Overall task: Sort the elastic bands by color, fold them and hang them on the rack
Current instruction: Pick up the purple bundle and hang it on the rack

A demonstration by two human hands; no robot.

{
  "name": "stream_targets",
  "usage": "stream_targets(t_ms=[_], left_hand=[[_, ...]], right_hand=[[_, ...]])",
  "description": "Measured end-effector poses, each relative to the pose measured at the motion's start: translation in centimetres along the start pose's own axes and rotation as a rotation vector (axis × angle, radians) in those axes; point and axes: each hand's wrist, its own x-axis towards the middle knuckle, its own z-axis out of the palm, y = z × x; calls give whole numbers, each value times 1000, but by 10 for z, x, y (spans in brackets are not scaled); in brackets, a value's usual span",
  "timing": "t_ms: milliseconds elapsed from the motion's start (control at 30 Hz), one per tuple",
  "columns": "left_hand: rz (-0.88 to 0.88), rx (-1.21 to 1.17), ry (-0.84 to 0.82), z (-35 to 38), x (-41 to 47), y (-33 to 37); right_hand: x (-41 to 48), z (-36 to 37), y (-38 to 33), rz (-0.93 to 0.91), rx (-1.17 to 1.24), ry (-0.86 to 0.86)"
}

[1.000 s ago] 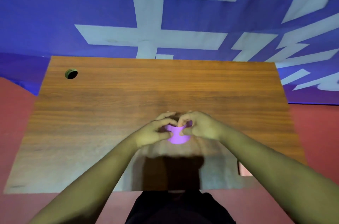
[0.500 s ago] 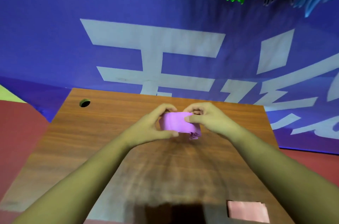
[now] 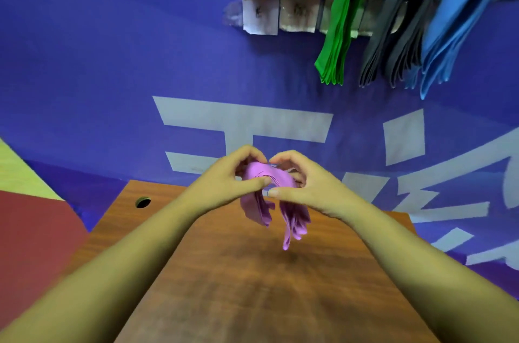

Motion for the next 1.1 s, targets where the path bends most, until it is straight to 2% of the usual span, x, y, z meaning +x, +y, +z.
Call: stream_targets(t_ms=[100, 433, 533, 633, 733, 833, 1100], left_hand=[[26, 37, -2, -16, 12, 21], [167, 323, -29, -64, 37, 75], [197, 238, -19, -70, 44, 84], [202, 103, -9, -75, 52, 90], [238, 84, -7, -79, 59, 93], [276, 140, 7, -88, 65, 95], [330, 73, 100, -129, 92, 108]], right_hand=[[5, -5, -24, -98, -153, 67], [25, -43, -87, -267, -264, 229], [31, -47, -96, -300, -241, 277], [35, -50, -105, -321, -117, 289], [37, -54, -111, -309, -9, 287], [43, -57, -116, -319, -66, 299], [82, -69, -158, -433, -191, 444]])
